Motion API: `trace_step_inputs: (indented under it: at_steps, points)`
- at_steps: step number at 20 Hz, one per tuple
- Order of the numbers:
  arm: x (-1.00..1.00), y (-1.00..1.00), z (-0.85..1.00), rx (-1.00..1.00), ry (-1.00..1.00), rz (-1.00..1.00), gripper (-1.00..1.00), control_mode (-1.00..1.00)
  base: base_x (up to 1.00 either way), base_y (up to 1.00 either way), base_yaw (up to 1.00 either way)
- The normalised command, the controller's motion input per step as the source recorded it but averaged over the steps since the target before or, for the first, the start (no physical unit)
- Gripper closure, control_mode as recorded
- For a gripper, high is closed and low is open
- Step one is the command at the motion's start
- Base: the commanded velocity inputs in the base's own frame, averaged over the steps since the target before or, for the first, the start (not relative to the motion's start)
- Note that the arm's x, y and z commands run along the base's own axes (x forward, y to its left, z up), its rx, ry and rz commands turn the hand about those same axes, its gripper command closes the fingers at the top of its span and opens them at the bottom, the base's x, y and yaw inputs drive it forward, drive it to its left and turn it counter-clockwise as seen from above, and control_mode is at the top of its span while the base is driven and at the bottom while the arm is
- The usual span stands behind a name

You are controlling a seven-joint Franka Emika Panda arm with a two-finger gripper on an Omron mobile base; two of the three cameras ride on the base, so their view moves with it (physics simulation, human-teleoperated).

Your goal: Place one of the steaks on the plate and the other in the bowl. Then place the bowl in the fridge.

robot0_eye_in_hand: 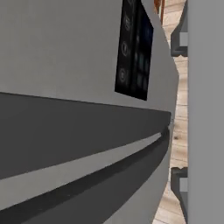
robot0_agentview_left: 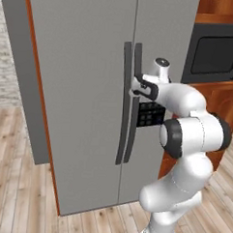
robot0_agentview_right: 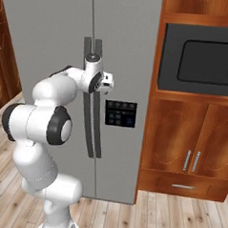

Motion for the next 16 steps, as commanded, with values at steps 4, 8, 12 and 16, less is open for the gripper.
trace_step_inputs:
  at_steps: [4, 8, 12, 16]
  points:
    - [0.23, 0.00, 0.00, 0.03, -0.13, 0.03, -1.00, -1.00, 0.00, 0.00, 0.00]
    - [0.49, 0.00, -0.01, 0.09, 0.00, 0.02, -1.00, -1.00, 0.00, 0.00, 0.00]
    - [0.48, 0.00, 0.00, 0.03, 0.02, 0.06, -1.00, -1.00, 0.00, 0.00, 0.00]
    - [0.25, -0.06, -0.01, 0.00, 0.04, 0.01, -1.00, -1.00, 0.00, 0.00, 0.00]
